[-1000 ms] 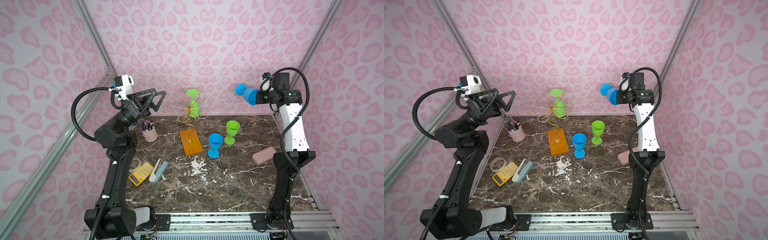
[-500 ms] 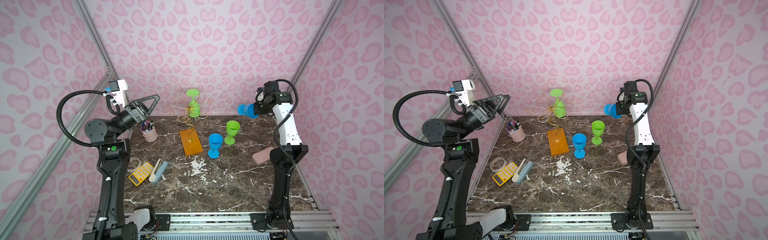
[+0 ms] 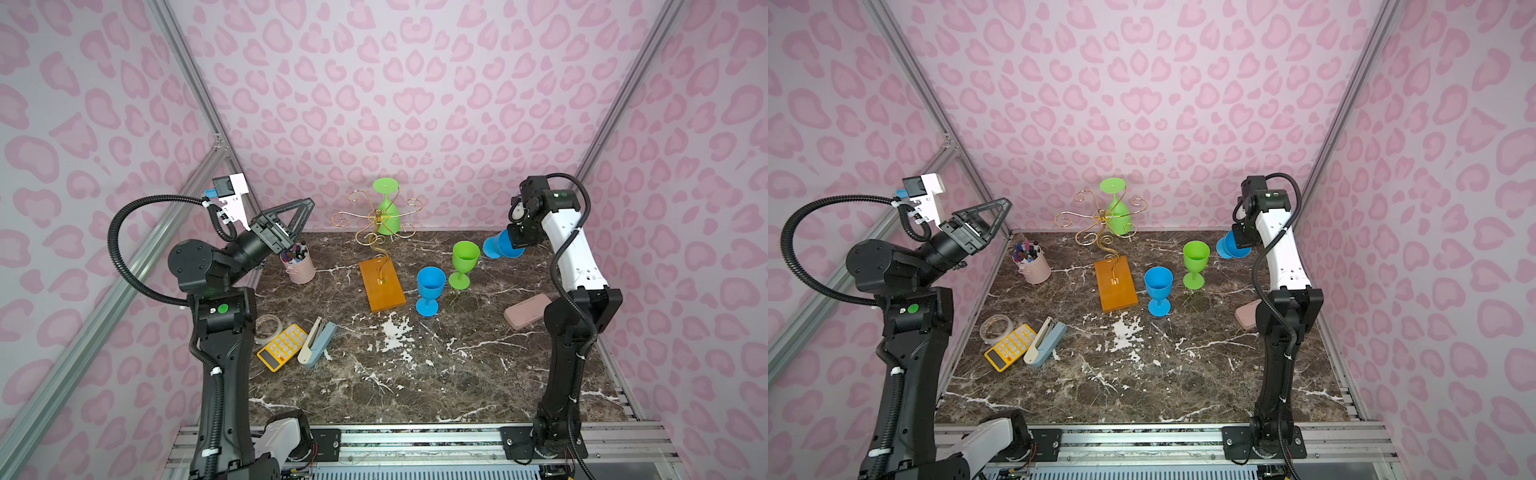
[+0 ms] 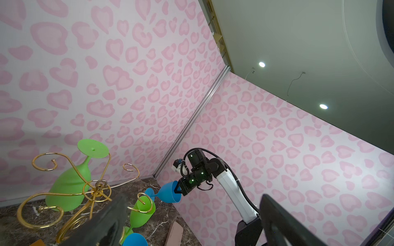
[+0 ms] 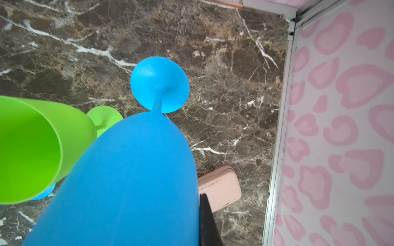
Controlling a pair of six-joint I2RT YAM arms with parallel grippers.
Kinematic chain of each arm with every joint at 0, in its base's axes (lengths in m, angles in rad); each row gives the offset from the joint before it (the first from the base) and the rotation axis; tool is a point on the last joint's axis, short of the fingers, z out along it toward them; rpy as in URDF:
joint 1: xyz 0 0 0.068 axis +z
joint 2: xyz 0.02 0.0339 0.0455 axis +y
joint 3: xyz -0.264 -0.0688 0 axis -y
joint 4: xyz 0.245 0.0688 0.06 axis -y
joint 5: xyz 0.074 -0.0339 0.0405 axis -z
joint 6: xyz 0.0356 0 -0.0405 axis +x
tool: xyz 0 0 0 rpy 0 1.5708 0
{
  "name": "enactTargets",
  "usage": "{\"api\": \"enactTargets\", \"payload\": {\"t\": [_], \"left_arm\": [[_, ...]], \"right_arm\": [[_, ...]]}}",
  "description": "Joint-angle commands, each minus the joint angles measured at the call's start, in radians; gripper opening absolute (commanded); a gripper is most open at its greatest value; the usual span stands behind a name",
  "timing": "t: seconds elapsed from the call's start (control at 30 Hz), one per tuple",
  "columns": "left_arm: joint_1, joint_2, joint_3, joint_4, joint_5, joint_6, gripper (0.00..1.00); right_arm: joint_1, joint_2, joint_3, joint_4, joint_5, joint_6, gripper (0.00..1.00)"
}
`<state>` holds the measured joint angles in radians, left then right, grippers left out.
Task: Take the wine glass off the wine glass rack
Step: Place the wine glass at the top-right of the table.
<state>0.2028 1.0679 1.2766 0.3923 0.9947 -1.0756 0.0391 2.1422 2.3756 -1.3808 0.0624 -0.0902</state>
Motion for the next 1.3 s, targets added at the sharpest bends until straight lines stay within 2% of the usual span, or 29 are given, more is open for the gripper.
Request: {"api": "enactTargets", "payload": {"t": [0.0, 0.83, 1.27], "left_arm": [[0.001, -0.012, -0.012, -0.008, 0.002, 0.029, 0.98], [0.001, -0.019, -0.020, -0.035, 0.033, 0.020, 0.98], [0.001, 0.013, 0.003, -0.022, 0.061, -0.001, 0.98]], "right_arm": [[0.003, 0.000, -0.048, -0.013, -0.001, -0.020, 0.00], [0.015, 0.084, -0.131, -0.038, 0.002, -0.028, 0.00], [0.013, -0.057, -0.210, -0.030, 0.020, -0.023, 0.00]]}}
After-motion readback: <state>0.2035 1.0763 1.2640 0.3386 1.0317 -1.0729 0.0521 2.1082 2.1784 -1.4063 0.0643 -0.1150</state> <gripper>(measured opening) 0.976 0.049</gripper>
